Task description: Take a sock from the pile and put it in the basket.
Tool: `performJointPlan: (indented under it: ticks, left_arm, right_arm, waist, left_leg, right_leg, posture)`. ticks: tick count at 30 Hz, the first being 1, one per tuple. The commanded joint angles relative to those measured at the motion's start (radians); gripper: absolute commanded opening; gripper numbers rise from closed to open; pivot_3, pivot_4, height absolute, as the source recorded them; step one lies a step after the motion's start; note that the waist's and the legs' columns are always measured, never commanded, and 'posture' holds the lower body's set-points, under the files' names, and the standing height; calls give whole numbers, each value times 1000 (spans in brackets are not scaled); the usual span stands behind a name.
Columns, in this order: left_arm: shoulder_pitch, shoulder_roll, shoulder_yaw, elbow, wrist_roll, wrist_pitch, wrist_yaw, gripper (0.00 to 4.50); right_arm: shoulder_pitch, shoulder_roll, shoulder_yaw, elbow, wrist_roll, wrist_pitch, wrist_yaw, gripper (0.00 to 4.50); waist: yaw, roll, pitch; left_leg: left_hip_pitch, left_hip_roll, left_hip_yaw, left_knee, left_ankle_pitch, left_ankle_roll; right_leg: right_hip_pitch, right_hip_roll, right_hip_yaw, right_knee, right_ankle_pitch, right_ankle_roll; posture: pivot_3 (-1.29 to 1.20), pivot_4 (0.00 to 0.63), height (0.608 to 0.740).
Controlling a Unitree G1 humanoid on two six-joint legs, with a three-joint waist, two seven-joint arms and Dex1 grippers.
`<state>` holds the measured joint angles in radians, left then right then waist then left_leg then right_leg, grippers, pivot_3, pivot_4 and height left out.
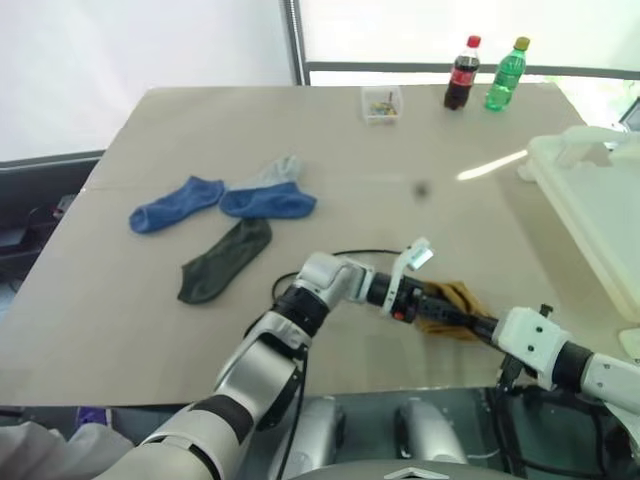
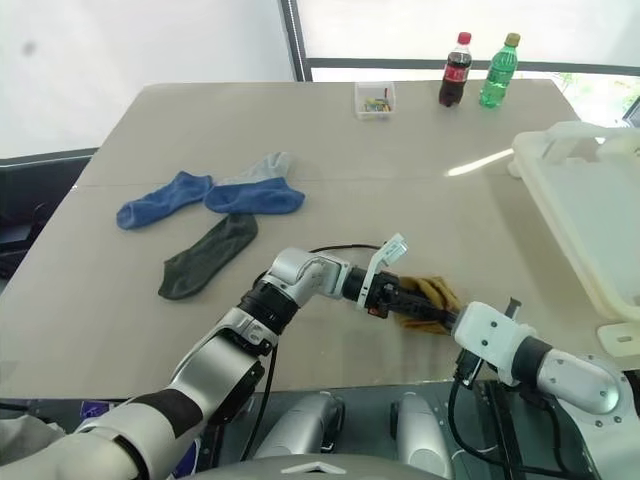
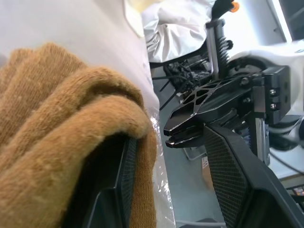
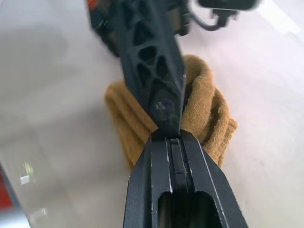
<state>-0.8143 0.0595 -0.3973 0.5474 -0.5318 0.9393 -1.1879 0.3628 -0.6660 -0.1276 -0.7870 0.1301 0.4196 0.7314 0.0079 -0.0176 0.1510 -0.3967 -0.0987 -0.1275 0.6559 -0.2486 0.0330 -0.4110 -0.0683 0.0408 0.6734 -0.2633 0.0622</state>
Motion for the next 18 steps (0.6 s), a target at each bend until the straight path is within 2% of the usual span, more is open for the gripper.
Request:
performJointPlan:
  ticks: [1,7,14,18]
  left_arm:
    - [51,63,4,-140,-22,20,-77,2287]
    - [103,170,47,-273,-53,103,-79,2287]
    - [172,206,115,-407,-80,147,2,2287]
    - [209,223,136,-454,-94,164,38,2287]
  right_arm:
    - [-98,46,-32,-69,51,1,-63,26]
    - [-218,78,25,1,85,7,-60,26]
    - [-275,49,138,114,54,-58,-8,26]
    - [-291,55,126,108,100,-72,1,26]
  waist:
    - [-5,0,0]
    - [-6,1,0]
    - [4,1,-1]
    - [1,1,-1]
  left_leg:
    - [0,0,0,0,0,0]
    - [0,0,-1,0,0,0]
    - [0,-1,-1,0,0,0]
    - [0,0,-1,0,0,0]
  right_leg:
    - [0,0,0,0,0,0]
    - [0,0,0,0,0,0]
    - [0,0,0,0,0,0]
    - [0,0,0,0,0,0]
  posture:
    - [0,150,740]
    - [0,150,740]
    - [0,150,740]
    - [0,150,740]
